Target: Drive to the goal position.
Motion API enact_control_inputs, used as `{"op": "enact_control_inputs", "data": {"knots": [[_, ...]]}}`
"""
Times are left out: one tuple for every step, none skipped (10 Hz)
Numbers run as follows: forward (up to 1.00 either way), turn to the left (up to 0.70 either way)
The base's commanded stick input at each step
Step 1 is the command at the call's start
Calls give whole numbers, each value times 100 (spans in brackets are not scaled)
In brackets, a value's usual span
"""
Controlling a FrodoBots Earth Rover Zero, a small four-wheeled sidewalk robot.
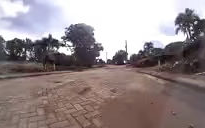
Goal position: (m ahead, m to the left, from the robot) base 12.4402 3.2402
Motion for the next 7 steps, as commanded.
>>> {"op": "enact_control_inputs", "data": {"knots": [[70, 0], [70, 0], [70, 0], [70, 0], [70, 0], [70, 0], [70, 0]]}}
